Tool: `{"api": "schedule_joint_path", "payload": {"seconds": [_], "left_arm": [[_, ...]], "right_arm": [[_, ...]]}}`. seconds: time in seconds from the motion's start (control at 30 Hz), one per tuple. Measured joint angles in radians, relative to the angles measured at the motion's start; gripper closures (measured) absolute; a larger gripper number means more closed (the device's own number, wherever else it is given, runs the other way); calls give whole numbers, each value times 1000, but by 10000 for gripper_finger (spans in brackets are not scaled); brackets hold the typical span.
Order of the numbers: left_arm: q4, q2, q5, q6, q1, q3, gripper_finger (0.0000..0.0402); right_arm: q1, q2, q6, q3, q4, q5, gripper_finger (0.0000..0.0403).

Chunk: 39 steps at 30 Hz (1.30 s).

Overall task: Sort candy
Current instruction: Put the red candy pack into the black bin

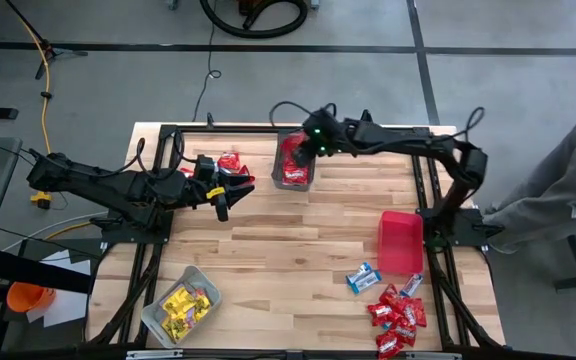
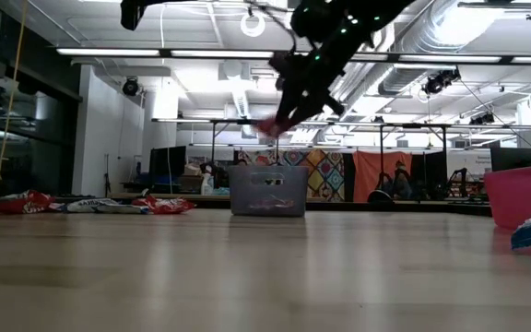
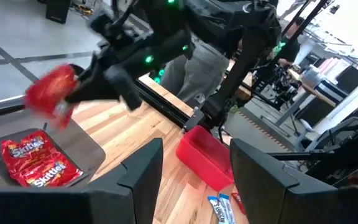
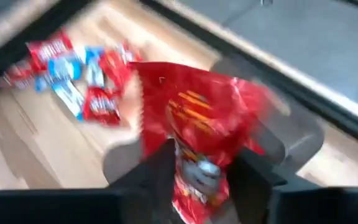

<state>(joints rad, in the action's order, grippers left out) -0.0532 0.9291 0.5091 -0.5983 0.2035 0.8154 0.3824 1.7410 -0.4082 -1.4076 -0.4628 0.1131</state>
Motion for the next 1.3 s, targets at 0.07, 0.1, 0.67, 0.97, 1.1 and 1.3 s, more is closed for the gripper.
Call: {"api": "schedule_joint_path", "payload": {"seconds": [0.07, 0.1, 0.67, 0.97, 1.1, 1.3], "left_arm": [[-1, 0, 0, 0, 0, 0, 229], [0, 0, 0, 0, 0, 0, 229], [-4, 0, 0, 0, 0, 0, 229], [-1, 0, 0, 8, 0, 0, 229], [-1, 0, 17, 31, 0, 0, 229], [-2, 0, 21, 33, 0, 0, 229]], "right_arm": [[-1, 44, 21, -45, -50, -2, 226], [-1, 59, 33, -64, -69, -2, 209], [-125, -191, 195, -46, -319, -91, 124], [-362, -586, -126, 346, -272, -25, 124], [-434, -709, -266, 454, -226, 77, 124], [-450, -761, -317, 494, -196, 116, 124]]}}
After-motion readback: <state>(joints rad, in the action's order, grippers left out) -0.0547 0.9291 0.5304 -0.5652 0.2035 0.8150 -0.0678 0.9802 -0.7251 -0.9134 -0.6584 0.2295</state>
